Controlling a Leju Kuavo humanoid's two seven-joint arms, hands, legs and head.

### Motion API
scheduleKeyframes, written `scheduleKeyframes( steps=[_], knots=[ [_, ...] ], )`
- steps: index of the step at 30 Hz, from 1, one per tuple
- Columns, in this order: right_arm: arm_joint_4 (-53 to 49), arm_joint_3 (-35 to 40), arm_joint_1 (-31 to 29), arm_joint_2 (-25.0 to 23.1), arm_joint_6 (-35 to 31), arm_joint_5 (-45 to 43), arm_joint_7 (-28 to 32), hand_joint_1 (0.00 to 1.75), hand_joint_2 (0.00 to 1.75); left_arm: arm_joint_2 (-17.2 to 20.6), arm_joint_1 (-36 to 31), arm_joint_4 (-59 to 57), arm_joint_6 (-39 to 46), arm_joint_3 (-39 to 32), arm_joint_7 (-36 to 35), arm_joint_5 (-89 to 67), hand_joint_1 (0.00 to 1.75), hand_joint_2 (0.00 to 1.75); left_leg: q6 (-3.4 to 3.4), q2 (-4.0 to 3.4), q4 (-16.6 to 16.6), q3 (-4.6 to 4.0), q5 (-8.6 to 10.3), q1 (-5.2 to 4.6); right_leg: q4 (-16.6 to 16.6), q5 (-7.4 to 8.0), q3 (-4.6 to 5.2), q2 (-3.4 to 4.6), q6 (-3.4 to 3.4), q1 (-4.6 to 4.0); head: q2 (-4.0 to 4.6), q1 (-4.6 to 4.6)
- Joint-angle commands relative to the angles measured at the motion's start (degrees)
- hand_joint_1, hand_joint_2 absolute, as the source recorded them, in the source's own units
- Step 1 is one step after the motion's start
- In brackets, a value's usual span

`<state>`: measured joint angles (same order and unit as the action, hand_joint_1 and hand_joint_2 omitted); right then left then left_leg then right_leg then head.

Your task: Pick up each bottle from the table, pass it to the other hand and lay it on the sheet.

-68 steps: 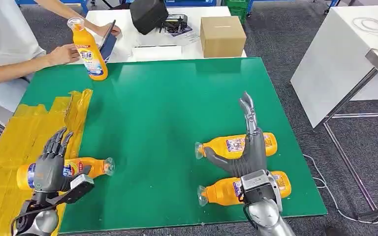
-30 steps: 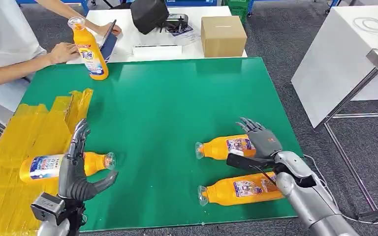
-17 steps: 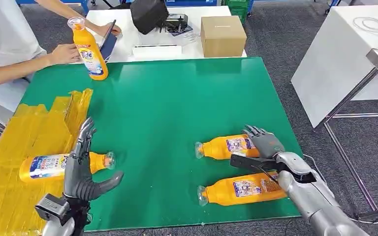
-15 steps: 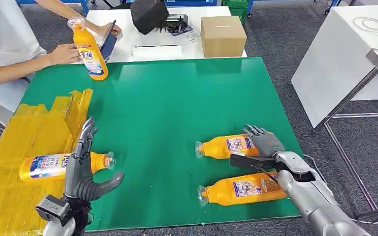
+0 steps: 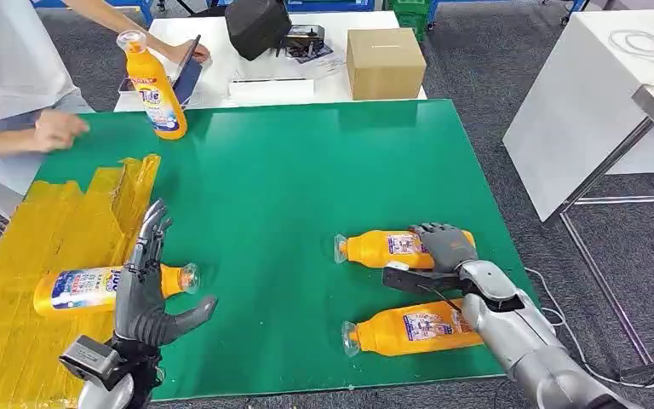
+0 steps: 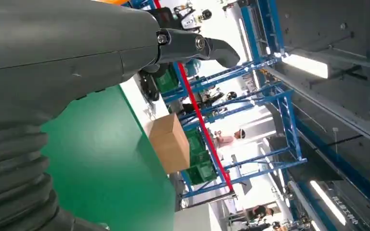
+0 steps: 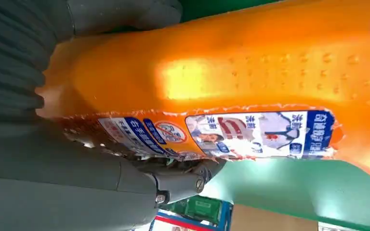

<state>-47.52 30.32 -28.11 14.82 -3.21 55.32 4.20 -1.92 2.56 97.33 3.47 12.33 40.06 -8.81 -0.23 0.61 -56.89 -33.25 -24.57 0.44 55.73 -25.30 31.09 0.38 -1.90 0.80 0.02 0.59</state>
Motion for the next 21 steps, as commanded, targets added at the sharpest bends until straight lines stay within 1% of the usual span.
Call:
scheduleKeyframes(
  steps=[1,2,3,8,10,11,12,13,14,16,18,19,20,21],
  knots=[
    [3.03,0.71,-0.68,-1.65,-0.91,0.72,-0.60,1.75,1.75,-0.27,-1.42,-2.71,-0.81,0.40,-0.44,0.61,0.00,1.75,0.01,-0.01,0.06,0.16,-0.04,0.04,-0.10,-0.03,-0.19,-0.06,0.09,-0.06,0.00,0.02],
    [2.56,0.35,-0.50,-1.86,-1.40,0.79,-0.77,1.75,1.75,-0.31,-1.39,-2.57,-0.94,0.33,-0.51,0.68,0.00,1.75,0.01,-0.03,0.06,0.22,-0.06,0.07,-0.13,-0.04,-0.26,-0.07,0.11,-0.10,0.00,0.00],
    [0.56,-1.23,0.45,-2.68,-3.39,0.90,-1.08,1.75,1.75,-0.41,-1.08,-2.03,-1.29,0.14,-0.80,0.63,0.00,1.75,0.02,-0.03,0.05,0.16,-0.05,0.06,-0.10,-0.02,-0.19,-0.04,0.09,-0.07,0.00,0.00],
    [-0.29,-1.34,0.69,-2.95,-3.42,1.15,-1.45,1.75,1.75,-0.43,-1.02,-1.90,-1.42,0.19,-0.90,0.61,0.00,1.75,0.02,-0.07,0.03,0.12,-0.05,0.04,-0.06,-0.03,-0.13,0.00,0.08,-0.06,0.00,0.00],
    [-2.14,-2.70,1.59,-3.35,-5.10,0.90,-1.64,1.75,1.75,-0.37,-1.05,-1.88,-1.89,0.39,-1.23,0.60,0.00,1.75,0.02,-0.08,0.03,0.13,-0.06,0.05,-0.07,-0.03,-0.14,0.00,0.09,-0.07,0.00,0.00],
    [-4.98,-4.77,3.22,-4.21,-7.89,0.19,-1.08,1.75,1.75,-0.29,-0.86,-1.52,-4.15,0.56,-3.09,2.28,0.00,1.75,0.01,-0.02,0.03,0.08,-0.03,0.02,-0.04,-0.03,-0.09,-0.04,0.06,-0.03,0.00,0.02],
    [-8.79,-7.66,5.69,-5.40,-10.63,-1.04,-1.41,1.75,1.75,-0.48,-0.72,-1.70,-10.29,0.50,-9.07,9.38,0.00,1.75,0.02,-0.02,0.03,0.13,-0.07,0.06,-0.07,-0.05,-0.16,-0.08,0.09,-0.07,0.00,0.00],
    [-12.21,-9.53,8.03,-6.06,-11.83,-1.76,-1.62,1.75,1.75,-0.69,-0.58,-2.25,-13.80,0.53,-13.12,13.50,0.00,1.75,0.02,0.01,0.03,0.07,-0.03,0.04,-0.06,-0.03,-0.09,-0.06,0.07,-0.06,0.00,0.00],
    [-15.86,-11.56,10.54,-6.85,-14.57,-2.62,-1.50,1.75,1.75,-0.04,-0.80,-3.09,-14.98,1.48,-16.38,13.91,0.00,1.75,0.04,0.03,0.07,0.16,-0.08,0.08,-0.12,-0.07,-0.21,-0.11,0.11,-0.10,0.00,0.02],
    [-18.26,-11.74,12.05,-6.84,-14.57,-2.30,-1.82,1.75,1.75,0.01,-0.87,-3.84,-15.06,1.83,-16.30,13.90,0.00,1.75,0.02,0.18,0.05,0.02,-0.03,0.00,-0.04,-0.06,-0.06,-0.14,0.05,-0.01,0.00,0.00],
    [-19.27,-12.64,12.57,-7.30,-15.33,-3.04,-1.45,1.75,1.75,0.36,-1.07,-3.99,-14.35,2.06,-16.60,12.70,0.00,1.75,0.04,0.08,0.03,0.16,-0.15,0.06,-0.06,-0.14,-0.23,-0.09,0.13,-0.08,0.00,0.00],
    [-19.27,-12.64,12.57,-7.30,-15.33,-3.04,-1.45,1.75,1.75,0.36,-1.07,-3.99,-14.35,2.06,-16.60,12.70,0.00,1.75,0.03,0.02,0.05,0.06,-0.11,0.05,-0.07,-0.08,-0.09,0.00,0.10,-0.07,0.00,0.04],
    [-21.74,-15.25,13.94,-9.55,-18.72,-8.24,3.49,1.75,1.75,1.01,-2.13,-4.65,-15.64,3.60,-17.81,13.22,0.00,1.75,0.01,0.11,0.05,-0.05,-0.05,0.00,-0.04,-0.06,0.02,-0.09,0.06,-0.02,0.00,0.02],
    [-24.25,-16.09,14.76,-11.23,-19.85,-11.42,6.04,1.75,1.75,0.96,-2.89,-5.33,-15.96,4.38,-18.31,13.96,0.00,1.75,0.02,0.12,0.03,-0.06,-0.06,0.02,-0.02,-0.07,0.03,-0.10,0.07,-0.04,0.00,0.02]
  ],
)
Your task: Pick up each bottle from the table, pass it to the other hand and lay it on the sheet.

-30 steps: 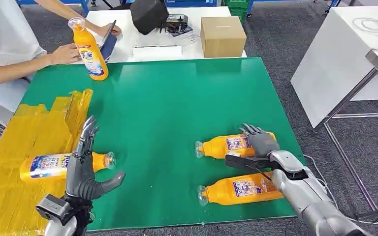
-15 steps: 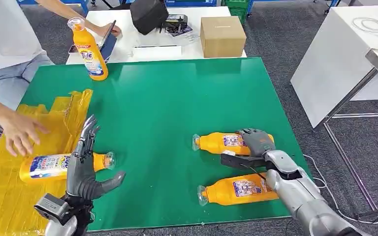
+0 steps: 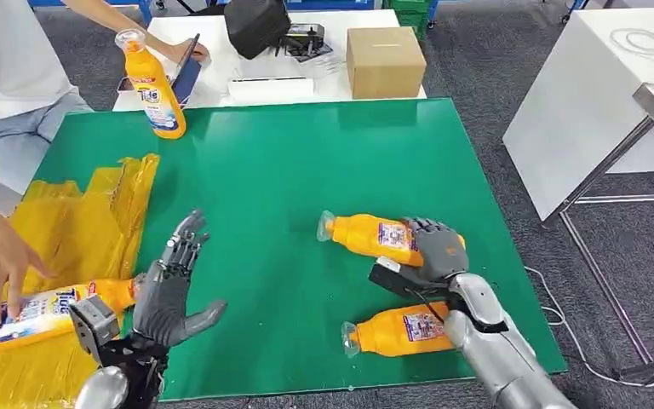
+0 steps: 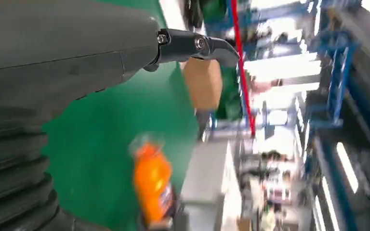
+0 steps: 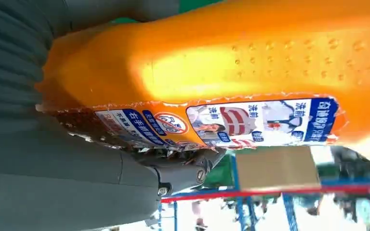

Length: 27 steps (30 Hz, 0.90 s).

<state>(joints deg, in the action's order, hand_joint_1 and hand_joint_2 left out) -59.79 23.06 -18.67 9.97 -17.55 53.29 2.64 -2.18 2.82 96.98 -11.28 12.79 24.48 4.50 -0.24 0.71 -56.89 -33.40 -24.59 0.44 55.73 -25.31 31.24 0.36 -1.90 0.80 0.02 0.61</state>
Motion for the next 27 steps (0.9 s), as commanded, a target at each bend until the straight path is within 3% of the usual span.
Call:
scheduleKeyframes(
  steps=[1,2,3,10,12,19,27],
  knots=[
    [-14.06,-8.76,6.14,-7.42,-5.67,-10.89,8.63,1.73,1.75,1.08,-4.21,-5.98,-0.99,4.71,-3.01,0.93,0.00,1.75,0.03,0.06,0.01,0.17,-0.08,0.06,-0.05,-0.10,-0.23,-0.16,0.11,-0.08,0.00,-0.02],
    [-15.60,-9.17,6.77,-8.49,-6.50,-13.65,10.49,1.73,1.75,1.17,-4.98,-6.74,-0.75,5.49,-3.39,1.62,0.00,1.75,0.03,0.08,0.01,0.07,-0.03,0.01,0.00,-0.08,-0.10,-0.15,0.09,-0.02,0.00,-0.02],
    [-16.87,-8.63,7.09,-9.19,-7.09,-14.61,11.45,1.61,1.75,1.25,-6.00,-7.77,-0.48,6.39,-3.80,2.40,0.00,1.75,0.03,0.12,-0.01,0.05,-0.04,0.03,0.01,-0.08,-0.11,-0.17,0.11,-0.05,0.00,-0.02],
    [-18.15,-8.11,7.42,-10.76,-8.72,-19.82,14.96,1.57,1.75,1.84,-7.87,-9.72,0.67,8.39,-4.91,4.15,0.00,1.75,0.03,0.07,0.03,0.14,-0.04,0.05,-0.05,-0.06,-0.18,-0.13,0.10,-0.07,0.00,0.00],
    [-18.99,-7.34,7.49,-12.00,-8.57,-22.38,16.88,1.69,1.75,1.70,-8.95,-10.70,0.88,9.09,-5.17,4.74,0.00,1.75,0.02,0.11,0.04,0.15,-0.03,0.03,-0.06,-0.08,-0.20,-0.16,0.08,-0.04,0.00,-0.02],
    [-15.90,-3.01,5.40,-15.30,0.58,-34.97,19.15,1.73,1.75,1.36,-12.20,-13.57,1.17,11.12,-5.94,7.04,0.00,1.75,0.05,-0.06,0.02,0.19,-0.06,0.05,-0.04,-0.07,-0.21,-0.04,0.13,-0.08,0.00,-0.02],
    [-5.40,4.07,0.45,-19.44,6.51,-40.29,19.18,1.75,1.75,0.39,-15.39,-16.29,1.24,13.40,-6.44,9.64,0.00,1.75,0.03,-0.19,0.03,0.30,-0.10,0.11,-0.09,-0.04,-0.31,0.08,0.13,-0.13,0.00,-0.02]
  ],
)
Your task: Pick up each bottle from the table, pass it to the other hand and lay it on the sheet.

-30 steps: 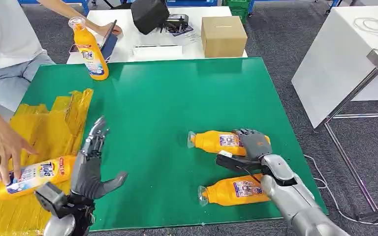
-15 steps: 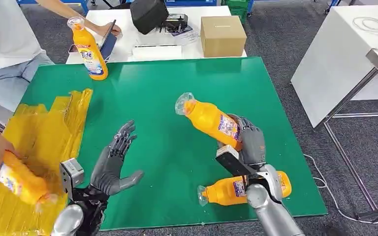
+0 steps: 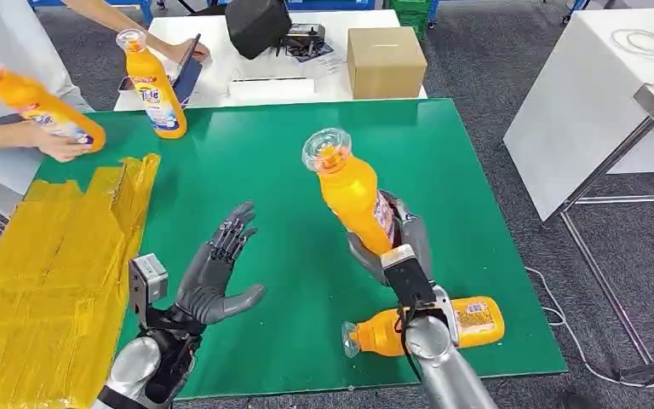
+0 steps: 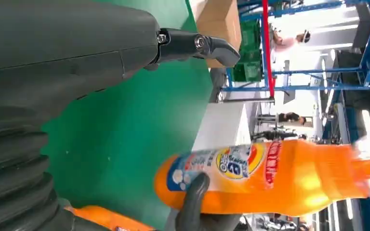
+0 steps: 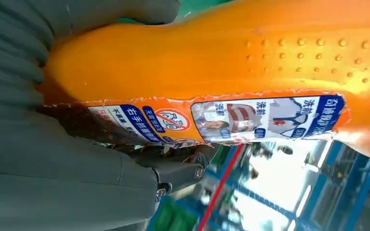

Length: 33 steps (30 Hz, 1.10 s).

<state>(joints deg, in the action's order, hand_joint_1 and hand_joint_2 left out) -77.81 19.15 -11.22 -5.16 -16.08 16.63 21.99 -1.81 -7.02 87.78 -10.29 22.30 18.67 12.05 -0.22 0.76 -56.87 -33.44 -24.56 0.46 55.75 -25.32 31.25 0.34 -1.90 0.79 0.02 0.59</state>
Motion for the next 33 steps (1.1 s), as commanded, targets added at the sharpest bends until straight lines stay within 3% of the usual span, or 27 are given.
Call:
scheduleKeyframes(
  steps=[1,5,13,20,33],
  knots=[
    [13.54,9.33,-7.55,-4.63,5.90,-3.89,0.05,1.73,1.75,-0.02,-5.79,-7.35,0.38,4.09,-0.65,2.26,0.00,1.75,0.02,-0.15,0.04,0.17,-0.04,0.03,-0.06,0.00,-0.14,0.09,0.06,-0.04,0.00,0.00],
    [15.71,12.81,-8.78,-5.42,7.10,-4.21,-0.11,1.69,1.75,-0.05,-5.98,-7.00,0.28,4.60,-0.20,2.98,0.00,1.75,0.03,-0.23,0.03,0.25,-0.09,0.07,-0.09,-0.02,-0.24,0.11,0.10,-0.09,0.00,-0.02],
    [15.73,12.74,-8.85,-5.12,7.13,-4.21,-0.09,1.71,1.75,0.00,-5.90,-6.90,0.28,4.62,-0.20,2.99,0.00,1.75,0.01,-0.04,0.03,0.09,-0.01,0.00,-0.04,-0.01,-0.11,-0.02,0.04,-0.01,0.00,0.00],
    [20.17,18.52,-10.41,-6.29,8.36,-2.85,-0.84,1.71,1.75,-0.13,-7.02,-6.86,0.39,5.92,0.03,3.12,0.00,1.75,0.04,-0.11,0.01,0.21,-0.08,0.07,-0.07,-0.05,-0.25,-0.02,0.11,-0.09,0.00,-0.02],
    [24.94,24.73,-10.82,-6.41,7.23,1.66,-1.53,1.73,1.75,-1.08,-7.78,-7.69,1.89,3.03,0.30,6.05,0.00,1.75,0.01,-0.07,0.02,0.18,-0.06,0.07,-0.10,-0.04,-0.23,-0.05,0.08,-0.08,0.00,-0.02]
  ],
)
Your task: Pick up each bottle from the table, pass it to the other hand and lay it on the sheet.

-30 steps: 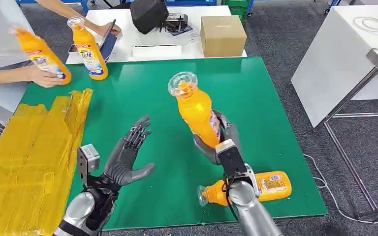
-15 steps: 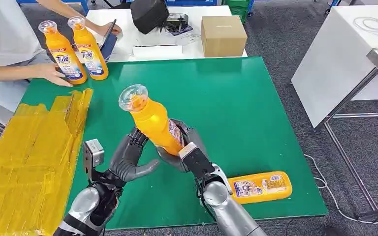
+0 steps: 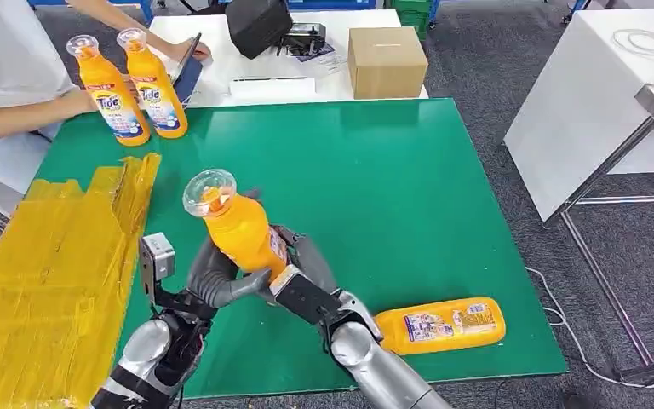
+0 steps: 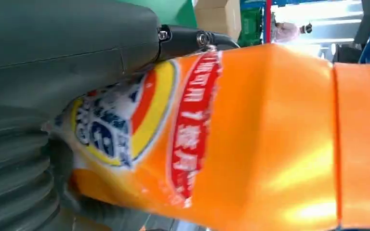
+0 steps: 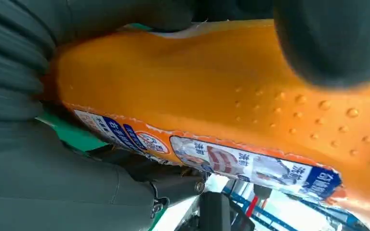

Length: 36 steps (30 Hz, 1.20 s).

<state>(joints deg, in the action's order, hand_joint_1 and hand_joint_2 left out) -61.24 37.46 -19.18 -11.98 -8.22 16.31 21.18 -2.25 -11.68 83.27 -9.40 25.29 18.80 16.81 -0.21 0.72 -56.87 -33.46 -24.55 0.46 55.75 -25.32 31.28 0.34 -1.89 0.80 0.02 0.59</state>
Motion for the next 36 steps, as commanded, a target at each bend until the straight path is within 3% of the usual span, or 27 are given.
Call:
scheduleKeyframes(
  steps=[1,31,32,36],
  knots=[
    [8.80,6.52,-2.91,0.30,-0.74,2.04,-0.67,1.73,1.75,-0.59,-3.17,-3.06,1.08,-0.08,0.16,1.34,0.00,1.75,0.01,-0.02,0.01,0.22,-0.08,0.09,-0.10,-0.05,-0.28,-0.08,0.09,-0.11,0.00,-0.02],
    [10.71,6.06,-2.20,-0.56,-1.86,3.40,-1.18,1.75,1.75,-1.11,-3.04,-2.68,3.07,-1.18,0.92,0.91,0.00,1.75,0.01,0.01,-0.01,0.23,-0.10,0.10,-0.10,-0.09,-0.30,-0.16,0.10,-0.13,0.00,0.00],
    [10.92,6.16,-2.84,-0.19,-1.83,3.38,-1.03,1.71,1.75,-1.09,-3.14,-2.77,3.15,-1.02,1.07,0.60,1.75,1.75,0.00,0.01,0.00,0.13,-0.05,0.06,-0.07,-0.06,-0.18,-0.13,0.06,-0.08,0.00,0.00],
    [10.70,5.34,-3.32,0.25,-1.71,2.80,-0.75,1.75,1.75,-1.01,-3.11,-2.93,3.07,-0.47,1.32,-0.10,1.75,1.75,0.00,0.03,-0.02,0.16,-0.06,0.09,-0.08,-0.06,-0.23,-0.17,0.08,-0.11,0.00,0.00]
  ],
)
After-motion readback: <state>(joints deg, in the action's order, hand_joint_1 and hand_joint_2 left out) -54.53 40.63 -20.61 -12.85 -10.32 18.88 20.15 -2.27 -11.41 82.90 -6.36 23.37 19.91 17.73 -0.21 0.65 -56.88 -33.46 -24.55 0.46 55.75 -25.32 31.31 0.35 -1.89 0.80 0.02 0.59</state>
